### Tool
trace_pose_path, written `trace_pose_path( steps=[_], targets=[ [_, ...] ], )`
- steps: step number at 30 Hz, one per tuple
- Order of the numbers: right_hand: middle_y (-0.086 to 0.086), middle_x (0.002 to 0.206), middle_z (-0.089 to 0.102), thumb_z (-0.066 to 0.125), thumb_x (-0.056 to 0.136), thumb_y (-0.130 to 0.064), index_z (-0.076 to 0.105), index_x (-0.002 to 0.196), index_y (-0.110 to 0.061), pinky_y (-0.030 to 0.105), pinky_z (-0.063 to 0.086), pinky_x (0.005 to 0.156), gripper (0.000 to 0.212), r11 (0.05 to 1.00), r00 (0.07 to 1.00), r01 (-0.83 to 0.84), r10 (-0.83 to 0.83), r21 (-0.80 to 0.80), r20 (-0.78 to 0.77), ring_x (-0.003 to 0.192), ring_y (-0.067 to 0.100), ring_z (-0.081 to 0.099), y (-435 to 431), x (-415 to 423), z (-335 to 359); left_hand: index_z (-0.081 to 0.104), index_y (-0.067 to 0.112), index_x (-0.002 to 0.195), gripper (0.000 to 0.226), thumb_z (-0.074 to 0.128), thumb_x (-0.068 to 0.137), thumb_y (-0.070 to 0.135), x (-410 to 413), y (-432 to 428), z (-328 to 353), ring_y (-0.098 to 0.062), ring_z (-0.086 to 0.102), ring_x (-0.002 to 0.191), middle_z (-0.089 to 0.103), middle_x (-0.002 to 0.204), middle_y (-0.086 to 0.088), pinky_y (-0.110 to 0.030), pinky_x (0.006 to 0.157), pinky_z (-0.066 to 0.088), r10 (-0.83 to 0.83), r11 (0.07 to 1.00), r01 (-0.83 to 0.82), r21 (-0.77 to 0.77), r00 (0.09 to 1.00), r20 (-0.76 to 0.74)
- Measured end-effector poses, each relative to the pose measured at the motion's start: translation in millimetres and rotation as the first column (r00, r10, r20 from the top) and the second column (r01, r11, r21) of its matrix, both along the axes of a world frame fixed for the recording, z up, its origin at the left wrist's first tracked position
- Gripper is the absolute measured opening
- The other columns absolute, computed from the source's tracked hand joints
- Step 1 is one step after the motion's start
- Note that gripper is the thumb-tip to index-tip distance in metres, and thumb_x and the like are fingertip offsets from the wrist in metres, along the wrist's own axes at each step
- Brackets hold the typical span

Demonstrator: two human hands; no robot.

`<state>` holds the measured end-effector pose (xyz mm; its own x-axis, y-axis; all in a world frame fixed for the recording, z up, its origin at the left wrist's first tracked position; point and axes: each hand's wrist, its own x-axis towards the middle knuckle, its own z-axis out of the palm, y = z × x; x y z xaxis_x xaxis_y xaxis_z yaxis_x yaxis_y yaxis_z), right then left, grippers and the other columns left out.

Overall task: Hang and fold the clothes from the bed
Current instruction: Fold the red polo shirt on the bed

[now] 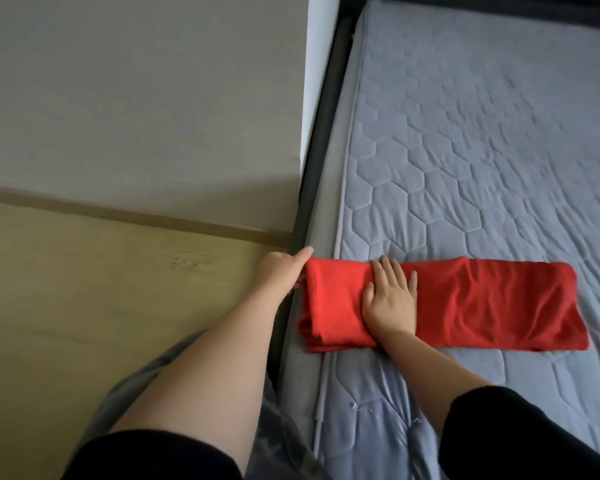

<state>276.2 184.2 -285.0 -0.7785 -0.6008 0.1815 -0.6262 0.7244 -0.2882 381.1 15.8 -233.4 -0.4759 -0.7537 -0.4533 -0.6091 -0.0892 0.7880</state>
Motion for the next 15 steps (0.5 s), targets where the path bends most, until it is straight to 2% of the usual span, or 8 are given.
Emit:
trace_pose_path(
  steps=[2,5,7,9,11,13,15],
  targets=[
    [0.016,0.136,0.053,0.028,0.079,-0.032,0.058,0.127,-0.004,0.055,0.019,0.112,0.063,1.0,1.0,0.006,-0.006,-0.012,-0.002,0.132,0.031,0.044,-1,1,-1,0.056,0.011,0.054,0.05,0.062,0.081,0.053,-4,-1,1,-0.026,0.062,0.061,0.065,0.062,-0.012,-0.031,0.059,0.049,-0.064,0.995,0.065,-0.07,0.998,0.018],
    [0.016,0.135,0.055,0.028,0.078,-0.03,0.058,0.126,-0.003,0.055,0.02,0.112,0.063,1.0,1.0,0.011,-0.012,-0.026,-0.01,0.131,0.031,0.046,-2,1,-2,0.04,0.012,0.049,0.05,0.063,0.082,0.041,-6,1,0,-0.031,0.054,0.062,0.052,0.055,-0.013,-0.031,0.053,0.033,-0.157,0.963,0.175,-0.203,0.983,0.099],
    [0.016,0.134,0.055,0.029,0.077,-0.03,0.059,0.125,-0.003,0.055,0.02,0.112,0.062,0.999,1.0,0.01,-0.011,-0.037,-0.021,0.13,0.031,0.047,-2,1,-3,0.039,0.013,0.055,0.043,0.059,0.088,0.034,-4,1,-5,-0.034,0.058,0.074,0.059,0.07,-0.014,-0.031,0.057,0.032,-0.17,0.924,0.228,-0.306,0.964,0.205],
    [0.016,0.134,0.055,0.029,0.078,-0.03,0.059,0.125,-0.003,0.054,0.019,0.112,0.062,0.999,1.0,0.011,-0.012,-0.039,-0.028,0.13,0.031,0.046,-2,1,-3,0.043,0.014,0.064,0.035,0.054,0.092,0.032,1,1,-10,-0.034,0.057,0.08,0.062,0.083,-0.011,-0.031,0.061,0.033,-0.112,0.902,0.217,-0.374,0.953,0.282],
    [0.015,0.134,0.055,0.029,0.078,-0.029,0.059,0.126,-0.003,0.053,0.018,0.113,0.062,0.999,0.999,0.012,-0.013,-0.042,-0.032,0.13,0.031,0.046,-1,0,-4,0.056,0.011,0.08,0.027,0.052,0.094,0.033,4,2,-15,-0.034,0.058,0.088,0.064,0.095,-0.012,-0.03,0.065,0.035,-0.071,0.913,0.188,-0.361,0.947,0.313],
    [0.016,0.133,0.056,0.029,0.077,-0.028,0.06,0.124,-0.003,0.053,0.019,0.113,0.062,0.999,0.999,0.012,-0.014,-0.053,-0.039,0.129,0.031,0.047,-1,0,-5,0.063,0.004,0.098,0.033,0.053,0.095,0.035,0,1,-18,-0.035,0.061,0.098,0.065,0.105,-0.016,-0.033,0.072,0.042,-0.126,0.939,0.219,-0.264,0.935,0.331],
    [0.016,0.132,0.057,0.029,0.077,-0.028,0.06,0.124,-0.003,0.053,0.019,0.112,0.062,0.998,0.999,0.011,-0.013,-0.06,-0.038,0.129,0.032,0.048,-2,-1,-5,0.065,-0.002,0.099,0.045,0.054,0.093,0.042,-3,-6,-12,-0.033,0.066,0.089,0.069,0.096,-0.019,-0.034,0.074,0.051,-0.232,0.958,0.27,-0.101,0.931,0.282]
  ],
)
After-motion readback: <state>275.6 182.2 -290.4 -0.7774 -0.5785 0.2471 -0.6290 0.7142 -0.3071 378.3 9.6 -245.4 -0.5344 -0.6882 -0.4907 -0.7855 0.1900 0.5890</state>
